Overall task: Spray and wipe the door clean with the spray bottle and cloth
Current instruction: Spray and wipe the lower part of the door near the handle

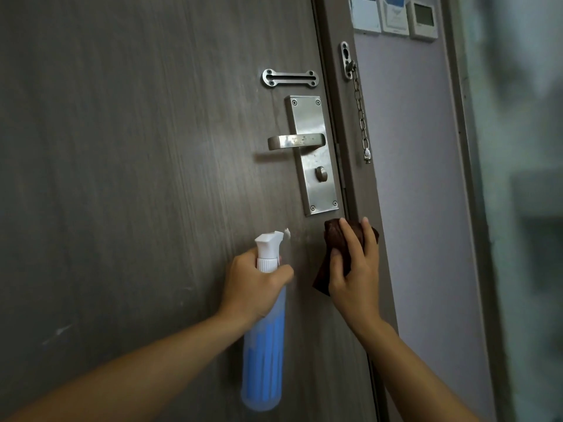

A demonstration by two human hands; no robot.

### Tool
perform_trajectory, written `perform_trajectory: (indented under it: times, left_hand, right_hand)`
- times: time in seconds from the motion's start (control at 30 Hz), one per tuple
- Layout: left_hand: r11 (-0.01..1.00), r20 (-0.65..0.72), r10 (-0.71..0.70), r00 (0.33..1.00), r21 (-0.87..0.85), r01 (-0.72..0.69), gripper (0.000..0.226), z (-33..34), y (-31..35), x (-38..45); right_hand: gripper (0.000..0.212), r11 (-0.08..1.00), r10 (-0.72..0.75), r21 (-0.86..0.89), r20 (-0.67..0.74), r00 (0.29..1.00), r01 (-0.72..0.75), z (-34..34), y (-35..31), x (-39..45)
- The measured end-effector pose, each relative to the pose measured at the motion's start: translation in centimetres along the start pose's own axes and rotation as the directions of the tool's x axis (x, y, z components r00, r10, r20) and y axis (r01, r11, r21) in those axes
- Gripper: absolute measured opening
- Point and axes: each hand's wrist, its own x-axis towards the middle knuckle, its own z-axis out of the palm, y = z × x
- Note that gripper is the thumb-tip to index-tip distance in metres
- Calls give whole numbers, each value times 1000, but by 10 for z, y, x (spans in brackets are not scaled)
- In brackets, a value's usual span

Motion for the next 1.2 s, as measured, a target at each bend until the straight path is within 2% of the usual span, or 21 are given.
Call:
perform_trajectory:
  times: [0.13, 0.33, 0.47, 0.6, 0.73, 0.9, 1.03, 1.2]
  left_hand:
    - [1000, -47, 7, 999, -4, -7, 25, 1, 0, -7]
    - [999, -1, -22, 1000, 37, 22, 30, 1, -4, -21]
    - [999, -3, -43, 999, 19, 43, 24, -2, -7, -28]
    - [999, 3, 0, 1000, -35, 0, 15, -10, 1, -23]
    - [996, -23, 52, 998, -73, -54, 16, -19, 11, -12]
    - [992, -64, 103, 993, -71, -107, 15, -31, 13, -1]
    - [995, -120, 89, 989, -38, -94, 20, -43, 9, 5]
    - [996, -153, 82, 985, -5, -84, 22, -58, 5, 8]
  right_hand:
    - [62, 1000, 13, 4, 14, 1000, -13, -1, 1, -1]
    - [62, 1000, 28, -14, 50, 998, -27, 1, 5, -11]
    - [61, 1000, 14, 0, 82, 997, -14, 5, 7, -17]
    - [66, 997, -79, 18, 104, 991, 77, 24, 3, -25]
    - [65, 999, -42, 12, 128, 991, 41, 59, -9, -25]
    - [62, 981, -128, -125, 144, 981, 146, 92, -27, -2]
    - [56, 948, -197, -226, 134, 971, 224, 101, -42, 36]
    - [60, 930, -252, -244, 119, 960, 274, 100, -26, 2]
